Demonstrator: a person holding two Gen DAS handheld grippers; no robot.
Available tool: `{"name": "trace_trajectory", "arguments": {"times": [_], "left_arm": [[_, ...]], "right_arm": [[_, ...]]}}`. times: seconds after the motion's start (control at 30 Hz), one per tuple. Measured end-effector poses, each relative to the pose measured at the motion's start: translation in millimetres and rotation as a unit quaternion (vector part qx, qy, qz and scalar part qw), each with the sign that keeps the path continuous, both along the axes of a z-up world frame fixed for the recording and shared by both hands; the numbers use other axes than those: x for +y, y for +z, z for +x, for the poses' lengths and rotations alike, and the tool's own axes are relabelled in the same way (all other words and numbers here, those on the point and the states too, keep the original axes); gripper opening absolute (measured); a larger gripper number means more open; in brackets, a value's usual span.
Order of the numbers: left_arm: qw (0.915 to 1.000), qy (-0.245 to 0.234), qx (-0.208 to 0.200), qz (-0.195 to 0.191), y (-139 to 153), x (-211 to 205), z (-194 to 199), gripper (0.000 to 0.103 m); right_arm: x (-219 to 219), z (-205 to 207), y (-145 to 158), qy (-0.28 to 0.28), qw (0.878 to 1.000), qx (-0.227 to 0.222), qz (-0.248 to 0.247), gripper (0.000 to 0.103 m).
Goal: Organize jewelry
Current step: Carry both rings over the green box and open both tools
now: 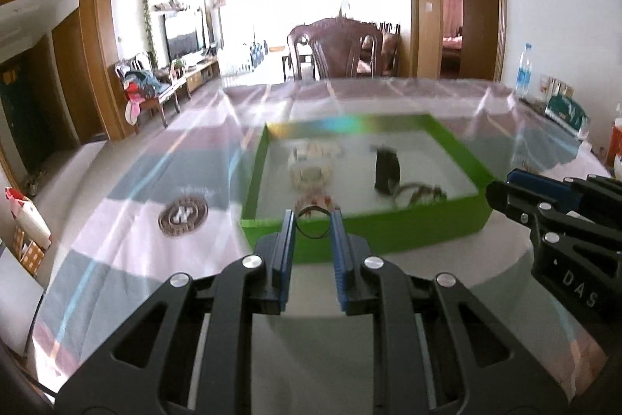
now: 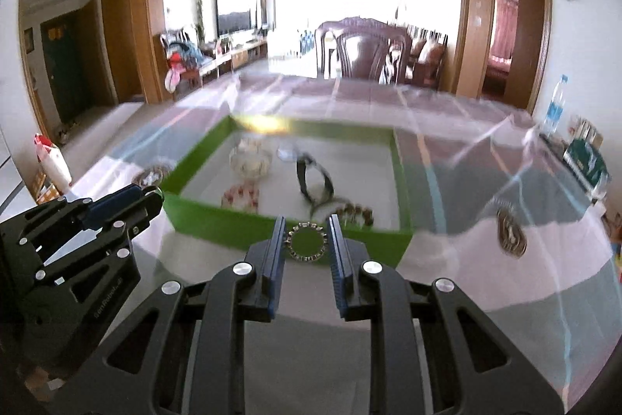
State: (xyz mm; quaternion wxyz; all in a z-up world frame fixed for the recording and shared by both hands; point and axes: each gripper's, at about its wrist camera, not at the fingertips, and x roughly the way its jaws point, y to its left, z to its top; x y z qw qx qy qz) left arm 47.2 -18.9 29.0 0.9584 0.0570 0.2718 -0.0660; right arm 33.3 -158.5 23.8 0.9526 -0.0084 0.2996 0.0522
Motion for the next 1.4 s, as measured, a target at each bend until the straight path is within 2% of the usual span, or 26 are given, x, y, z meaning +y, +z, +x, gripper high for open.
{"name": "trace_trajectory", "arguments": {"times": [0.13, 0.23, 0.3, 0.43, 0.57, 0.67, 0.77, 0.9, 0.93, 1.03, 1.07, 1.1, 1.3, 1.37, 1.4], "left_arm": [[0.9986, -0.027, -0.035, -0.027, 27.8, 1.7, 11.7, 0.018], [0.9965, -0.033, -0.071, -0.029, 50.0, -2.0, 30.2, 0.018], [0.9968, -0.034, -0.064, -0.032, 52.8, -4.2, 46.6, 0.018], [0.9989, -0.012, -0.024, -0.039, 35.4, -5.2, 93.7, 0.018], [0.9989, -0.011, 0.025, -0.038, 5.8, -8.9, 122.2, 0.019], [0.9981, -0.005, 0.056, -0.025, -17.6, -13.1, 137.3, 0.019], [0.9962, -0.002, 0.086, -0.014, -35.9, -16.3, 147.9, 0.019], [0.9946, -0.004, 0.103, -0.01, -51.3, -17.3, 151.0, 0.019], [0.9945, -0.004, 0.104, -0.011, -51.8, -16.5, 150.2, 0.019], [0.994, -0.007, 0.108, -0.017, -52.5, -14.9, 148.9, 0.023], [0.9944, -0.007, 0.104, -0.02, -49.7, -13.6, 145.0, 0.031], [0.995, -0.005, 0.098, -0.02, -46.7, -12.7, 141.1, 0.043], [0.9993, 0.036, 0.0, -0.014, -13.6, 0.0, 79.7, 0.07], [0.9984, 0.045, -0.029, -0.015, -7.0, 3.9, 56.2, 0.072], [0.998, 0.049, -0.037, -0.014, -4.7, 5.3, 48.0, 0.075]], "right_arm": [[-5.1, 5.9, 30.9, -0.021, 0.998, -0.052, -0.008, 0.022], [-12.4, 17.9, 51.5, -0.041, 0.995, -0.089, -0.008, 0.022], [-17.1, 33.3, 56.0, -0.045, 0.995, -0.091, -0.001, 0.022], [-23.8, 78.6, 35.5, -0.046, 0.998, -0.047, 0.021, 0.022], [-25.1, 116.2, -4.7, -0.046, 0.998, 0.024, 0.041, 0.022], [-26.0, 138.2, -33.6, -0.072, 0.993, 0.09, 0.024, 0.022], [-30.5, 152.0, -55.5, -0.074, 0.986, 0.141, 0.039, 0.022], [-29.6, 152.7, -68.0, -0.079, 0.984, 0.154, 0.032, 0.022], [-28.0, 151.2, -67.1, -0.077, 0.985, 0.152, 0.028, 0.024], [-23.0, 144.6, -61.7, -0.069, 0.988, 0.136, 0.026, 0.044], [-21.4, 139.7, -56.9, -0.067, 0.99, 0.125, 0.025, 0.051], [-22.6, 136.0, -52.9, -0.066, 0.991, 0.116, 0.023, 0.053], [-18.7, 81.8, -13.3, -0.071, 0.997, 0.012, 0.004, 0.071], [-19.5, 49.2, -0.3, -0.09, 0.995, -0.04, 0.004, 0.083], [-20.0, 33.6, 4.1, -0.099, 0.993, -0.065, 0.005, 0.086]]}}
